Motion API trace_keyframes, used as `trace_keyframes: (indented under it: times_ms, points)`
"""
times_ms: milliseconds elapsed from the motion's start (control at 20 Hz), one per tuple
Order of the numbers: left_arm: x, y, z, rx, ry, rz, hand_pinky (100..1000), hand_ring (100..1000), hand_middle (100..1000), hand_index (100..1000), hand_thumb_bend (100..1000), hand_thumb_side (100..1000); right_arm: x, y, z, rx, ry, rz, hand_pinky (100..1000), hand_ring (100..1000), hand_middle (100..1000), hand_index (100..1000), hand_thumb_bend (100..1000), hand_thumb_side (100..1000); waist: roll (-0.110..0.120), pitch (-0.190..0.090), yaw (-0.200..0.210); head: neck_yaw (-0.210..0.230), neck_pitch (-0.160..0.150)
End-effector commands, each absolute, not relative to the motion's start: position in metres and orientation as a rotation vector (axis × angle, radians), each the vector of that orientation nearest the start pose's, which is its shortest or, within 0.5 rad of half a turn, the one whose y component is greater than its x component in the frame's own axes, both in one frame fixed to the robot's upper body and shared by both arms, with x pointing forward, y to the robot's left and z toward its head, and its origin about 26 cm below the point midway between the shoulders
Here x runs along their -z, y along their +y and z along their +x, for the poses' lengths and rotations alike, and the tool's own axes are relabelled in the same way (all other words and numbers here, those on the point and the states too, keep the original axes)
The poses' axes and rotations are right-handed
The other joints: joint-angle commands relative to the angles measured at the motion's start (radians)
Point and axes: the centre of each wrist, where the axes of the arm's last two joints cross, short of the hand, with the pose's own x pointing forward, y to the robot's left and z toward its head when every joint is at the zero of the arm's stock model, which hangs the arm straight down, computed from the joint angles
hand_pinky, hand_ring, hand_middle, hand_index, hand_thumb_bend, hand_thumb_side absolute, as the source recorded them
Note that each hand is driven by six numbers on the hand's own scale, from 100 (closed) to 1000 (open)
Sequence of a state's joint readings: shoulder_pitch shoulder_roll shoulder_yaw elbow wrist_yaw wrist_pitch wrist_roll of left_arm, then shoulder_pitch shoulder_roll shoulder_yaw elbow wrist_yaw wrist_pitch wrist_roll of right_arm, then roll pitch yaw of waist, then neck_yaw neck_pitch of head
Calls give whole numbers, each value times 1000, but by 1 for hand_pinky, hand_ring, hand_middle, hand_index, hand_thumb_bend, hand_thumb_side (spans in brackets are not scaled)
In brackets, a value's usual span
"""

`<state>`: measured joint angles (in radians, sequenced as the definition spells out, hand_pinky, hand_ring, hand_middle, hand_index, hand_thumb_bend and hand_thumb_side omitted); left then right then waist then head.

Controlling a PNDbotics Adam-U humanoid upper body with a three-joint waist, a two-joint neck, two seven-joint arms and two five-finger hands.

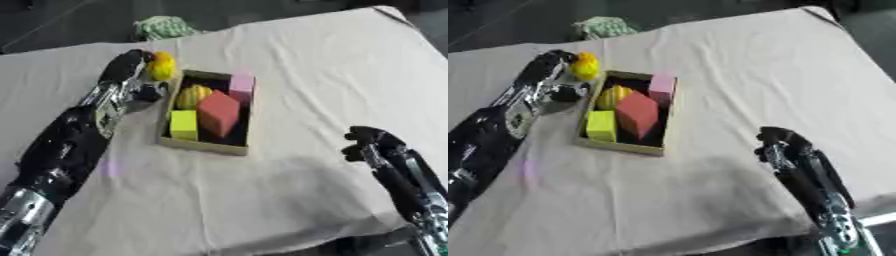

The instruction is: Pick up objects on the table and place them in the box.

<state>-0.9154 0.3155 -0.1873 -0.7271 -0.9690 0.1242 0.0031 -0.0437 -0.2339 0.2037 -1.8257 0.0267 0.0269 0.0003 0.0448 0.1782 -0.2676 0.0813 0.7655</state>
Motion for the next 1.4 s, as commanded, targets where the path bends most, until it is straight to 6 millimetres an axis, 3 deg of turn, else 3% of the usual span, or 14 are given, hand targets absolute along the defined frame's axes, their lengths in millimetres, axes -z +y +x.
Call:
trace_keyframes:
  times_ms: [50,150,450,1150,1250,1350,1400]
  points:
    - [-122,252,484,1167,-1285,1144,784,712,663,790,137,100,-76,-230,276,-397,-1828,-11,666,653,697,782,100,622,-3,-12,-2,-1,4]
    - [-124,253,484,1161,-1291,1173,768,671,614,756,100,100,-75,-230,276,-398,-1827,-12,666,653,697,782,100,621,-2,-13,0,-2,4]
    - [-131,258,483,1078,-1347,1274,702,528,469,626,100,100,-75,-230,277,-397,-1827,-15,666,653,696,782,100,615,-1,-16,6,-6,4]
    - [-144,260,482,947,-1450,1375,653,412,343,510,100,100,-74,-230,277,-398,-1829,-18,666,653,694,782,100,599,-2,-23,11,-12,4]
    - [-146,260,482,942,-1462,1376,680,508,454,614,118,100,-74,-230,277,-398,-1829,-19,666,653,694,782,100,599,-2,-24,11,-13,4]
    - [-148,259,482,958,-1473,1368,735,670,648,780,325,138,-74,-230,277,-399,-1828,-19,667,654,694,782,100,601,-2,-24,10,-13,4]
    - [-149,258,482,979,-1477,1365,780,757,753,857,467,277,-74,-230,277,-400,-1828,-18,667,654,694,782,100,603,-2,-24,9,-13,3]
